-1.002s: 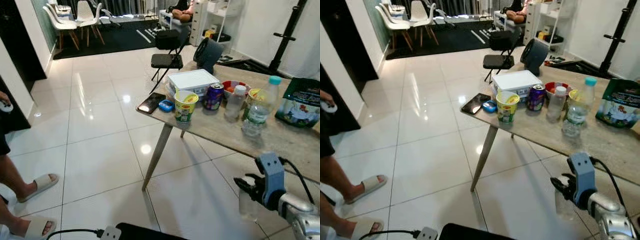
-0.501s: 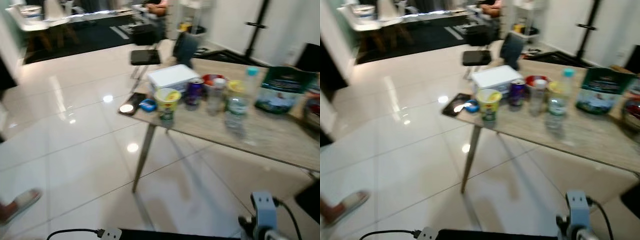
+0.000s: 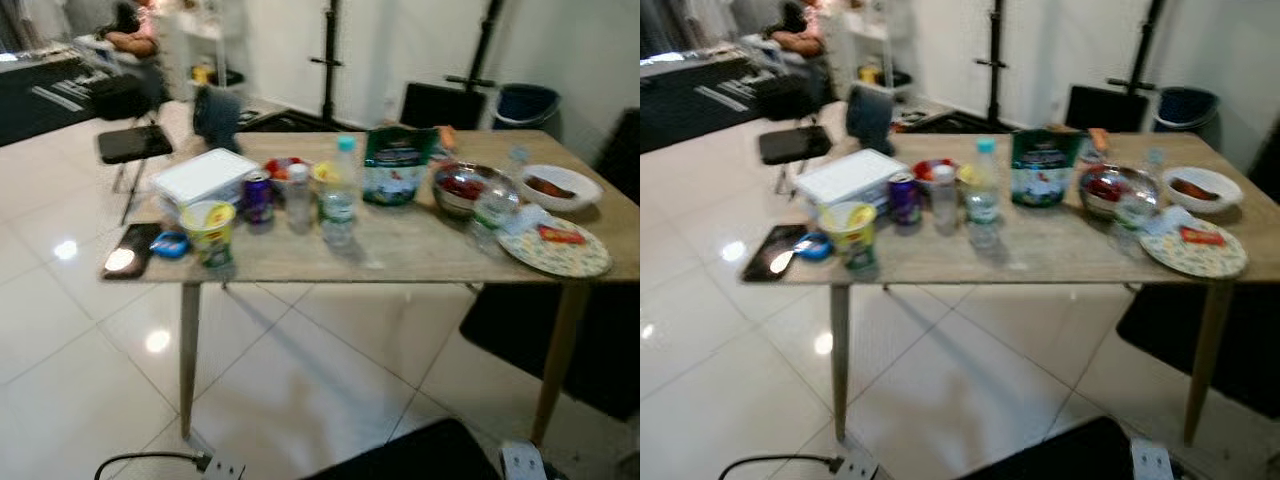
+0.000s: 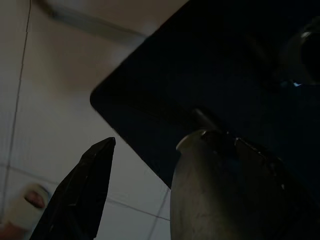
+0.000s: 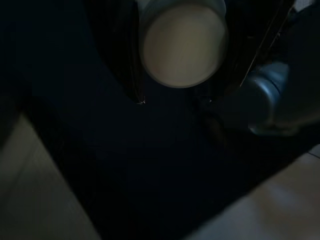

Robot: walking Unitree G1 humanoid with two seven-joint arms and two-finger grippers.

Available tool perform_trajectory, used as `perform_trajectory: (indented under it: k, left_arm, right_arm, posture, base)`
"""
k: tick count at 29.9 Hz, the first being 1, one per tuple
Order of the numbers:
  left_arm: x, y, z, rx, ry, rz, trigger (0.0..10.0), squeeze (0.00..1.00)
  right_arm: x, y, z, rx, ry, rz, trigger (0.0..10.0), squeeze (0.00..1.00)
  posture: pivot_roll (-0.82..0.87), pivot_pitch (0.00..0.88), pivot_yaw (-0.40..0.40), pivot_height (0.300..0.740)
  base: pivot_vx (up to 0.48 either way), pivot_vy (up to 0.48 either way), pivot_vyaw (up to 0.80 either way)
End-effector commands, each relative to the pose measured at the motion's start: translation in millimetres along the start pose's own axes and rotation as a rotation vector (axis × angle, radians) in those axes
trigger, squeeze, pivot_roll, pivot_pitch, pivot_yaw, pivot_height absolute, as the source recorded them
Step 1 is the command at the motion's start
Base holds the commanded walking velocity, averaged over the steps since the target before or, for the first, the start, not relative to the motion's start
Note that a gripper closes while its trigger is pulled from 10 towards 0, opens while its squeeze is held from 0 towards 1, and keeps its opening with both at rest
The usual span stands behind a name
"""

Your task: Restocking fridge

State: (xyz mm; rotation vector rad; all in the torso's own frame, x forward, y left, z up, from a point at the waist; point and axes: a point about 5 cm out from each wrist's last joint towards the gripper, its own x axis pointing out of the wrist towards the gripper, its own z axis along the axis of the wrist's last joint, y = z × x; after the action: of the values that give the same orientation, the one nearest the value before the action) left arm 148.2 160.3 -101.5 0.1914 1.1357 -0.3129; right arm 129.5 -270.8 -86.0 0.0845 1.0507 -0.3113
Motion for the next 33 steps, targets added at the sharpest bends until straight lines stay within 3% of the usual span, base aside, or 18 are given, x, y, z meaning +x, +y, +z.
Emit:
perform_trajectory:
  k: [1, 8, 33]
  left_arm:
    - [-0.2, 1.4, -0.3, 0.005, 0.003, 0.008, 10.0, 0.00]
    - [0.2, -0.9, -0.1, 0.000, 0.000, 0.007, 10.0, 0.00]
    - [0.0, -1.9, -1.9, 0.010, -0.003, -0.002, 10.0, 0.00]
  right_arm:
    - [-0.5, -2.0, -3.7, 0.019, 0.009, -0.026, 10.0, 0.00]
    - [-1.5, 6.2, -19.7, -0.015, 0.061, -0.023, 10.0, 0.00]
    - [1.0, 22.3, -16.5, -0.102, 0.066, 0.013, 10.0, 0.00]
  posture:
    - [-0.16, 0.000, 0.041, 0.740]
    - [-0.15, 0.000, 0.033, 0.740]
    - [-0.15, 0.000, 0.032, 0.740]
  base:
    - [0.000, 0.000, -0.77]
    - [0.000, 0.000, -0.77]
    - [0.000, 0.000, -0.78]
